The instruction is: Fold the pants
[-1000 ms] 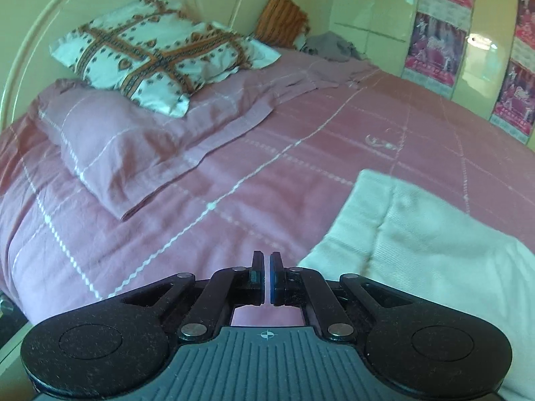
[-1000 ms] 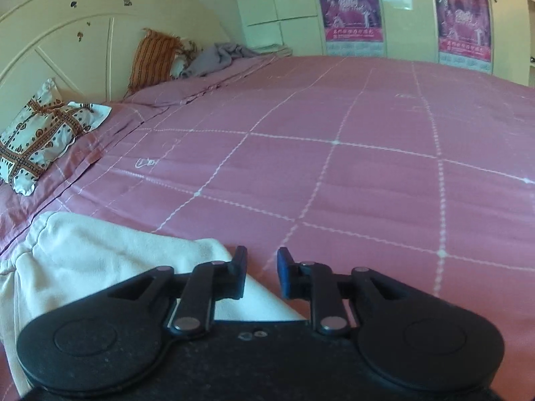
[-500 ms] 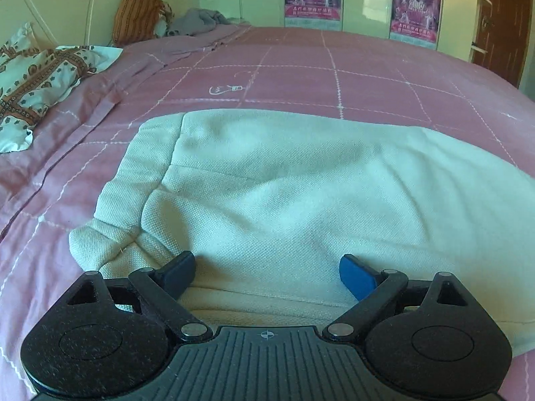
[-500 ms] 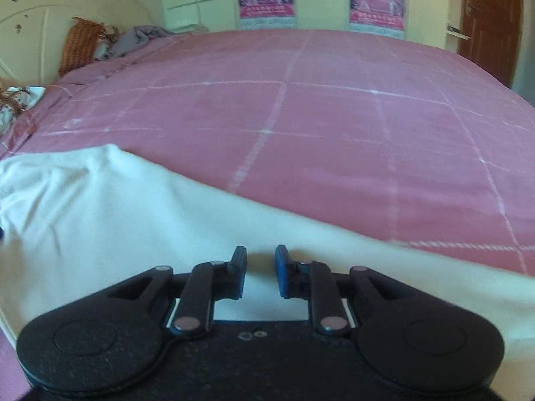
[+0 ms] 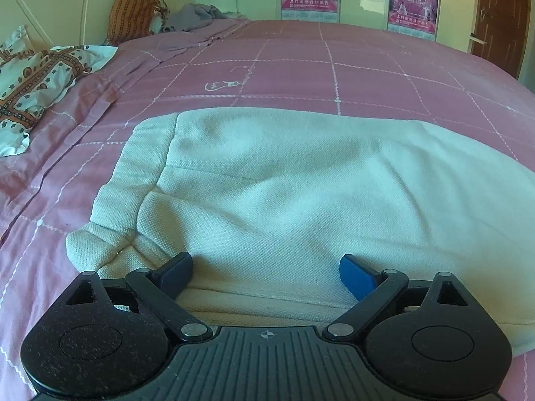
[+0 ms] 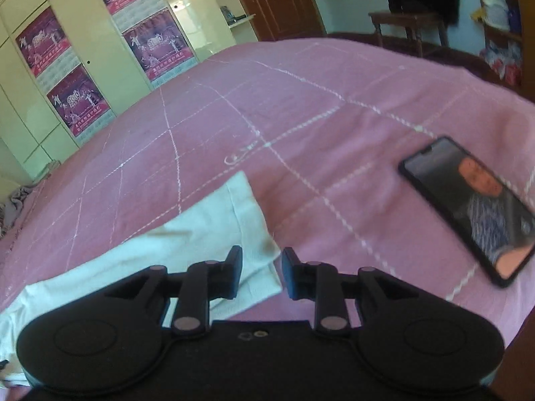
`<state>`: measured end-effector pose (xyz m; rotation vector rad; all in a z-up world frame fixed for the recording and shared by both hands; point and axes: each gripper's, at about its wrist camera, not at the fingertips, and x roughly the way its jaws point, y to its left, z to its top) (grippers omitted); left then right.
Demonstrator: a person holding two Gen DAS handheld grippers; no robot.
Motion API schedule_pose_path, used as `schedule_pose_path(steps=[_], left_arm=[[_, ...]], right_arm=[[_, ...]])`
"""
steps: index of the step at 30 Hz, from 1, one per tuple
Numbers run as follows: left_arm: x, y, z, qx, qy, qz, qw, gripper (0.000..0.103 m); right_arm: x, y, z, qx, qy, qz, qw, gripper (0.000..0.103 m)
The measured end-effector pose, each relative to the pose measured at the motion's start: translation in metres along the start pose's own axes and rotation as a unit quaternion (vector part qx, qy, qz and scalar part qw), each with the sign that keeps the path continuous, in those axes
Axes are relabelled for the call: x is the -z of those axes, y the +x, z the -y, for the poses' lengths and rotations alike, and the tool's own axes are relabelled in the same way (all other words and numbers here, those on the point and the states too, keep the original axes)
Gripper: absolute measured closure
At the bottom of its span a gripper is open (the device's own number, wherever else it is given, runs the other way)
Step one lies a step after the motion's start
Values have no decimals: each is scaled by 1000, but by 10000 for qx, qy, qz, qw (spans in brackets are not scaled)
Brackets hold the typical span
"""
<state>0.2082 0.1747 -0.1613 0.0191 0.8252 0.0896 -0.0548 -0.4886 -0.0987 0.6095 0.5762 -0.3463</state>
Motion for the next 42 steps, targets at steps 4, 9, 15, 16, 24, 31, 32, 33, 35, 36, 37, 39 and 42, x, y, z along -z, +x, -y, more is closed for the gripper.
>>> schedule_pose_path(steps=[4, 9, 15, 16, 24, 31, 32, 33, 35, 36, 37, 39, 42], left_arm=[[-1, 0, -2, 58, 6, -66, 10000, 10], [-6, -20, -20, -85, -351, 180, 9992, 38], [5, -62, -95, -478, -1524, 634, 9851, 20], [8, -65, -106, -508, -1710, 681, 9816, 16], [20, -10, -129, 129, -2631, -105, 9646, 29], [-6, -12, -128, 311, -2593, 259, 9649, 69], [-8, -15, -130, 280, -2506, 322, 9672, 71], [-8, -16, -133, 262, -2444, 358, 9687, 72], [-5, -1, -136, 191, -2258, 48, 9740, 72], [0, 4, -139, 201, -2279, -65, 9735, 72], [2, 6, -140, 251, -2300, -72, 9728, 72], [3, 1, -143, 333, -2347, -22, 9715, 72], [-1, -8, -145, 351, -2325, 166, 9718, 72]], right_arm=[[1, 24, -5, -371, 383, -152, 9985, 76], [1, 48, -17, -366, 806, -370, 9954, 84], [9, 40, -22, -250, 495, -326, 9979, 74], [12, 39, -22, -267, 498, -338, 9978, 74], [15, 42, -25, -389, 774, -312, 9958, 70], [5, 39, -34, -325, 802, -172, 9961, 95], [2, 30, -37, -435, 719, -17, 9965, 95], [0, 22, -40, -501, 609, 104, 9968, 95], [3, 19, -37, -497, 483, 168, 9975, 95], [7, 29, -28, -384, 601, -42, 9974, 95], [12, 41, -18, -267, 807, -329, 9958, 95], [20, 46, -8, -351, 1050, -412, 9930, 95], [21, 27, -17, -471, 928, -214, 9943, 95]])
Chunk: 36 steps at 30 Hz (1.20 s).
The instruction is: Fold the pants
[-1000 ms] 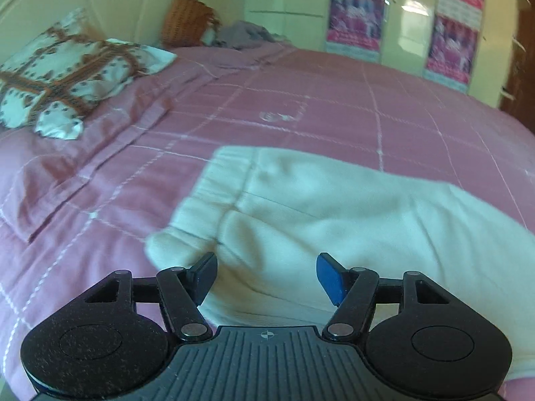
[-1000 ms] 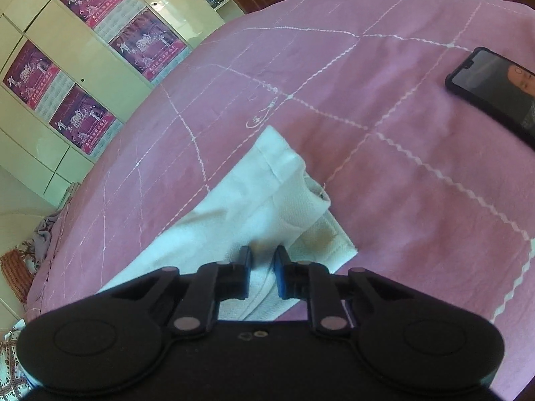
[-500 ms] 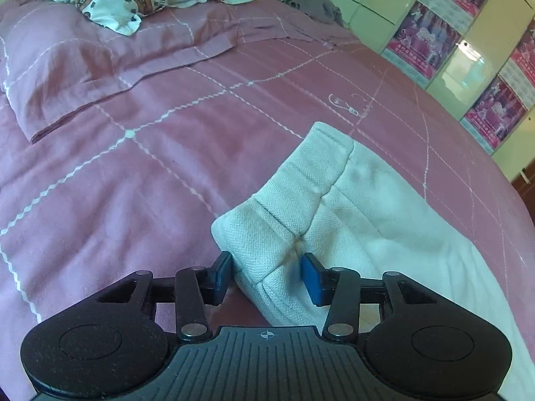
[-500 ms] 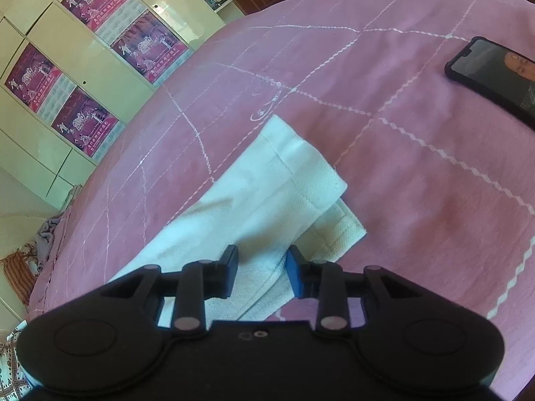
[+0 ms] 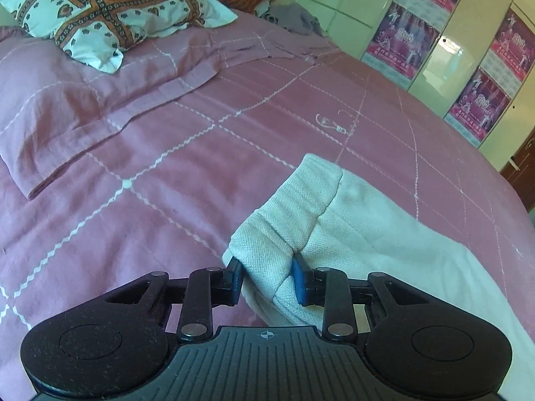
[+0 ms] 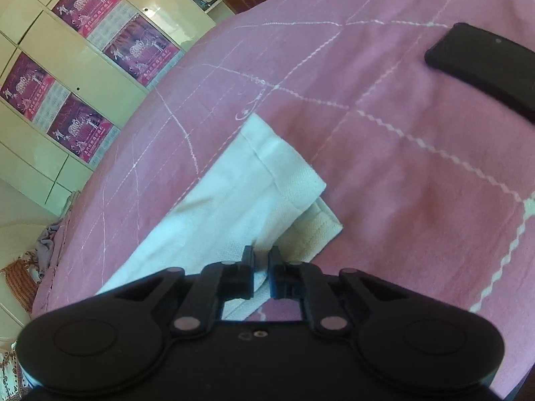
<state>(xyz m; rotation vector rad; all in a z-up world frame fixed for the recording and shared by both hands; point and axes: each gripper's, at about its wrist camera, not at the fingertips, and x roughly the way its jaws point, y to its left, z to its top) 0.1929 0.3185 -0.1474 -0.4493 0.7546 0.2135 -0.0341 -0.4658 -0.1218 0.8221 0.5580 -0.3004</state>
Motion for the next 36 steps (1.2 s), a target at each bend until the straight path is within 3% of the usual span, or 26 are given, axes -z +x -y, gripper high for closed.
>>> schedule_pose_path(steps=[3, 6, 8, 10, 13, 15, 16, 17, 18, 19, 20, 22, 24, 26, 28, 30, 36], left_arm=[[1, 8, 7, -204, 265, -159, 9993, 72], [2, 6, 5, -180, 334, -303, 9988, 70], [4, -11, 4, -249, 427, -290, 9984, 59], [8, -36, 7, -371, 629, 69, 9973, 57], [11, -60, 24, -497, 950, 641, 9922, 57], [13, -52, 41, -343, 1163, 549, 9911, 55], [17, -43, 51, -281, 1363, 461, 9892, 51], [22, -31, 61, -312, 1630, 387, 9854, 45], [30, -16, 70, -563, 1947, 313, 9787, 43], [38, -2, 77, -897, 2220, 208, 9707, 43], [43, 7, 78, -1078, 2363, 203, 9655, 43], [47, 7, 76, -1143, 2421, 361, 9628, 41], [45, 4, 71, -1116, 2221, 399, 9678, 41], [46, 4, 65, -1138, 2120, 389, 9698, 32], [45, 6, 57, -1094, 1871, 332, 9757, 26], [43, 5, 51, -1024, 1615, 270, 9812, 25], [42, -34, 80, -867, 2009, 782, 9726, 26]], right_arm=[[0, -5, -1, 26, -101, -7, 9999, 95], [2, -1, 12, 53, 211, -182, 9996, 92], [6, -18, 8, 161, 94, 64, 9998, 64], [9, -27, 14, 69, 191, 199, 9996, 43], [8, -11, 24, -78, 393, 129, 9991, 44], [7, 5, 23, -174, 474, 201, 9985, 46], [6, 11, 19, -129, 430, 242, 9987, 53], [4, 17, 12, -59, 329, 237, 9992, 72], [2, 23, 4, -49, 209, 122, 9997, 88], [-2, 23, -5, 16, 40, 102, 9999, 94], [-7, 18, -14, -59, -176, 200, 9996, 95], [-20, -10, -30, -452, -442, 528, 9966, 97], [-27, -30, -35, -605, -713, 808, 9923, 97], [-26, -20, -18, -378, -759, 722, 9938, 97], [-21, 23, 18, 205, -200, -5, 9996, 97], [-14, 23, 28, 26, 83, 157, 9998, 97], [-10, 17, 11, 188, -106, 289, 9993, 89]])
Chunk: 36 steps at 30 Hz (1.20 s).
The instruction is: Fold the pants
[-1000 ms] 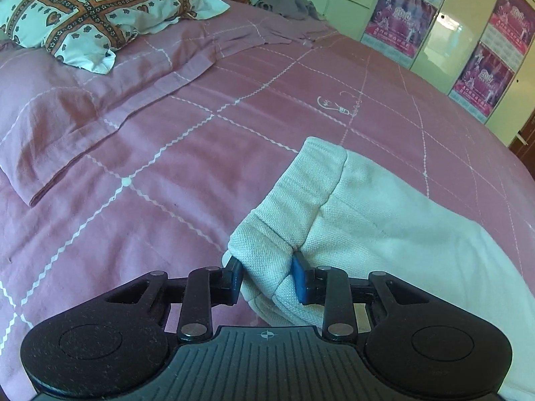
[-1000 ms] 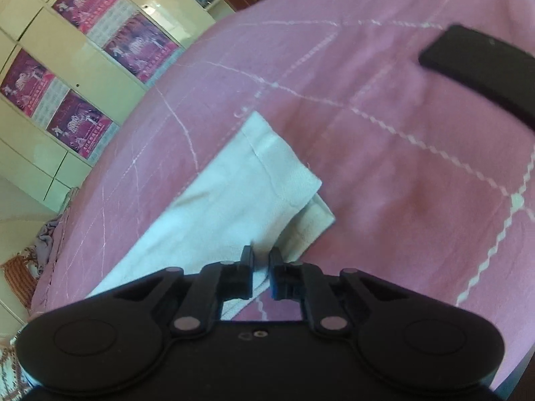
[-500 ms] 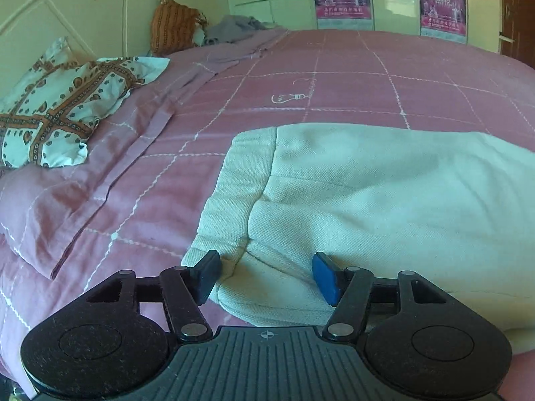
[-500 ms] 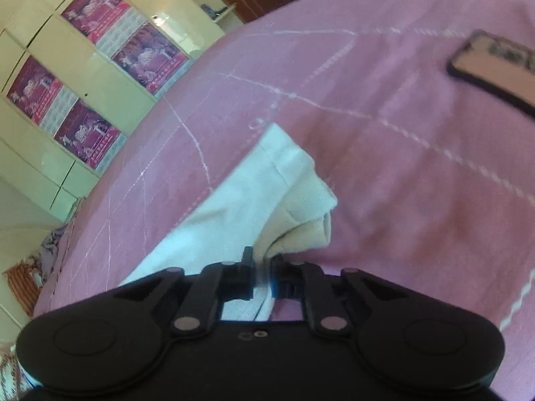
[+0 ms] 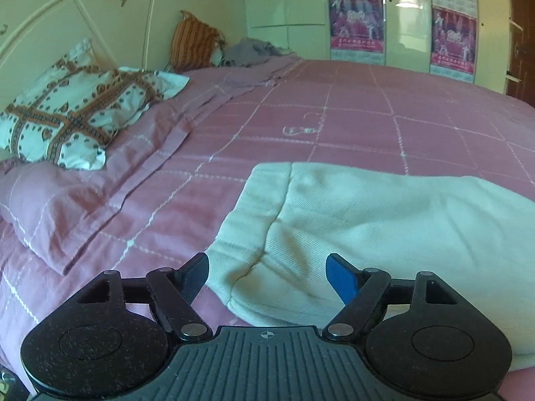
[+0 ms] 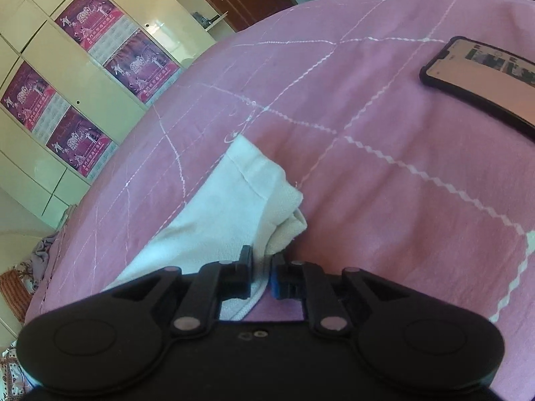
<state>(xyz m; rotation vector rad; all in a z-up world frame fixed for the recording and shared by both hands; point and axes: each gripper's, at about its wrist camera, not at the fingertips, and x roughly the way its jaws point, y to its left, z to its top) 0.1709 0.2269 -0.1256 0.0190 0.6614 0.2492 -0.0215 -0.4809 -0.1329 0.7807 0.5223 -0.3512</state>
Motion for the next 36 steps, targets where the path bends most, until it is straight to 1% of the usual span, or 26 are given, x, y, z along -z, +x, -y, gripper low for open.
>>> schedule_pose_path(steps=[2, 6, 11, 13, 15, 16, 18, 19, 21, 22, 25, 28, 32, 36], left_arm=[[-6, -10, 9, -16, 189, 159, 9997, 26], [-10, -12, 18, 56, 275, 169, 9995, 25], [-3, -2, 23, 72, 316, -26, 9995, 25], [0, 6, 24, 8, 396, -196, 9990, 25], [6, 18, 26, -153, 522, -477, 9974, 25], [9, 22, 26, -199, 582, -545, 9966, 25], [10, 21, 25, -163, 549, -489, 9972, 25], [10, 21, 23, -143, 527, -480, 9974, 25], [8, 19, 19, -97, 424, -448, 9980, 25], [6, 18, 16, -39, 357, -439, 9984, 25], [4, 13, 7, 84, 186, -384, 9991, 25], [4, 15, -3, 215, 91, -488, 9985, 25], [5, 12, -15, 385, -101, -491, 9980, 25], [6, 7, -25, 501, -166, -464, 9975, 25]], right_arm=[[-1, 1, -4, 55, -75, -34, 10000, 87], [-1, 2, -6, 113, -65, -70, 9999, 85], [0, 3, -10, 201, -81, -95, 9997, 81], [0, 6, -10, 264, -67, -121, 9996, 81], [-1, 8, -11, 372, -97, -153, 9991, 81], [-1, 10, -14, 436, -116, -158, 9989, 81], [-2, 13, -18, 550, -143, -178, 9982, 82], [-2, 14, -21, 620, -167, -189, 9978, 84], [-4, 15, -29, 661, -223, -223, 9973, 94], [-4, 14, -35, 703, -323, -169, 9969, 95], [-5, 7, -59, 771, -597, 0, 9952, 95], [-2, 3, -99, 625, -944, 180, 9934, 95], [14, 8, -172, 228, -1603, 239, 9865, 95], [44, 23, -243, -322, -2116, 77, 9768, 95]])
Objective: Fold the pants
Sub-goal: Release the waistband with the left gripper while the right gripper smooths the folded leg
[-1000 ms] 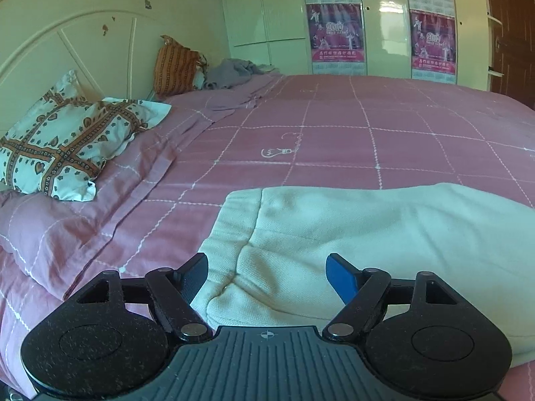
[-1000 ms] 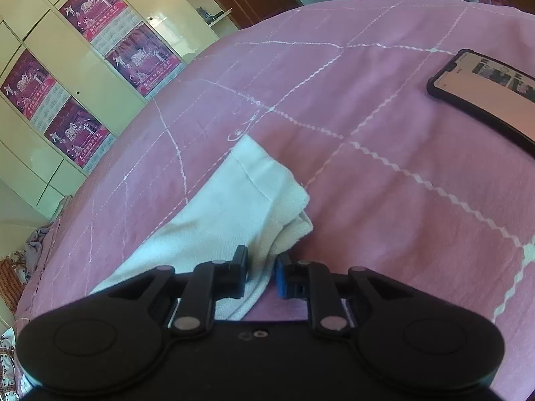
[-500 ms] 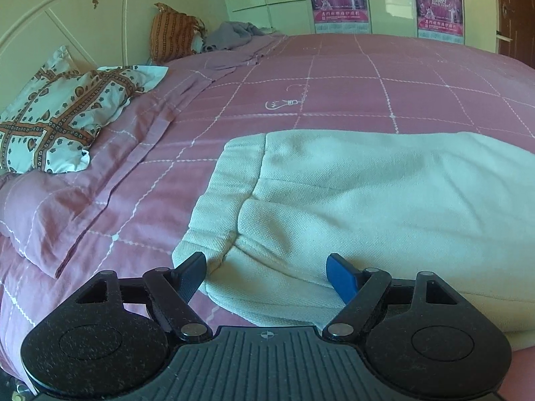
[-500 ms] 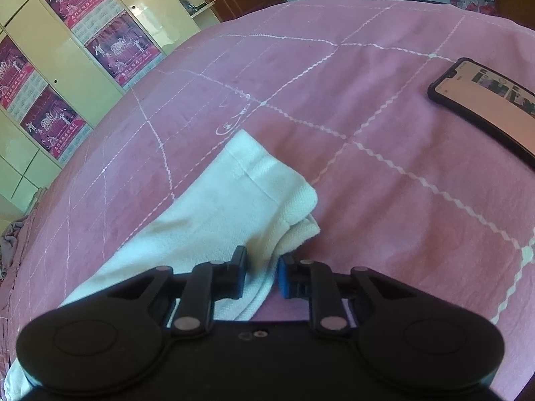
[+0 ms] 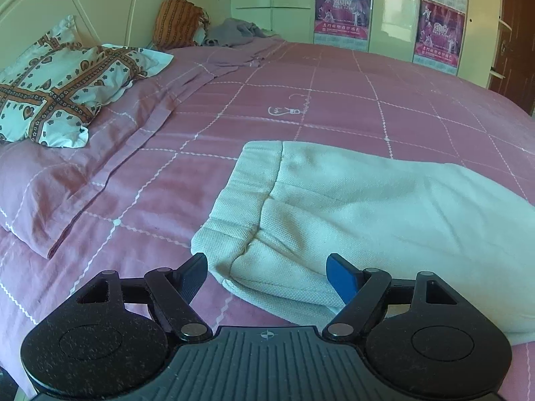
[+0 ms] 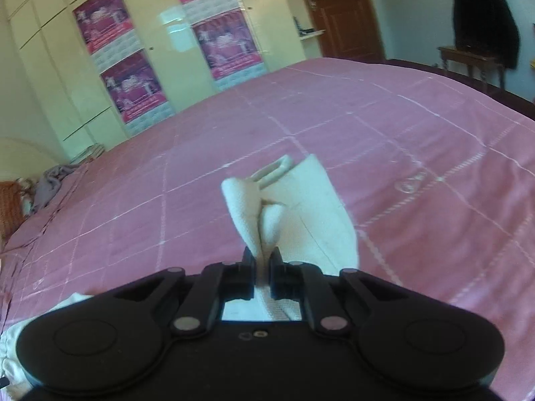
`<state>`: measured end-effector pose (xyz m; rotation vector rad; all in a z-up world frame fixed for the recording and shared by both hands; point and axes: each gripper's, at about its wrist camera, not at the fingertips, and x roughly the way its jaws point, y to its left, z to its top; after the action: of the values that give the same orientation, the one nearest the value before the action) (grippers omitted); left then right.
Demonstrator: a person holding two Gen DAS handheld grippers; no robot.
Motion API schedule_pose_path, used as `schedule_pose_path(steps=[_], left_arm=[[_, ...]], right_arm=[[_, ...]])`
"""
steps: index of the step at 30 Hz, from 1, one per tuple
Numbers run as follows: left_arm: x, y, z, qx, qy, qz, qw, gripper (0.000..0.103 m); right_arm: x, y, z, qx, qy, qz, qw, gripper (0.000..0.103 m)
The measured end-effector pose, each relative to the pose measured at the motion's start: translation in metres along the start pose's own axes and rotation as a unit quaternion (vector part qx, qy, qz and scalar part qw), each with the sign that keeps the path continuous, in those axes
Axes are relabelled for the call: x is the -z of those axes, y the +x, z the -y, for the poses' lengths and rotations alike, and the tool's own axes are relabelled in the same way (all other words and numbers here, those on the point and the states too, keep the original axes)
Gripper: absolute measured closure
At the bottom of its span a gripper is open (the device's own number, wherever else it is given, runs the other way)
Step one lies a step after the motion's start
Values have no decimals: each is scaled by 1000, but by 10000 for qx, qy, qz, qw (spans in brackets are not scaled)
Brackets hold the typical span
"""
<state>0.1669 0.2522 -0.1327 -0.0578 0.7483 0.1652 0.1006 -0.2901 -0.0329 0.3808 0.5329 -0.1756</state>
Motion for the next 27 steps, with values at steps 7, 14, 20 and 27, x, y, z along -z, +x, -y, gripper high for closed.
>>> schedule_pose_path(steps=[7, 14, 20, 27], left_arm=[[7, -6, -13, 158, -6, -19, 9999, 25], [15, -14, -17, 200, 86, 18, 9998, 25], [25, -15, -18, 192, 56, -30, 9998, 25], [37, -21, -16, 220, 52, -99, 9997, 25]], right_arm=[[58, 43, -136, -1059, -1340, -757, 9824, 95], [137, 39, -188, -1208, -2503, -934, 9560, 95], [148, 31, -190, -1167, -2706, -882, 9515, 90], [165, 36, -205, -992, -2738, -889, 9525, 83]])
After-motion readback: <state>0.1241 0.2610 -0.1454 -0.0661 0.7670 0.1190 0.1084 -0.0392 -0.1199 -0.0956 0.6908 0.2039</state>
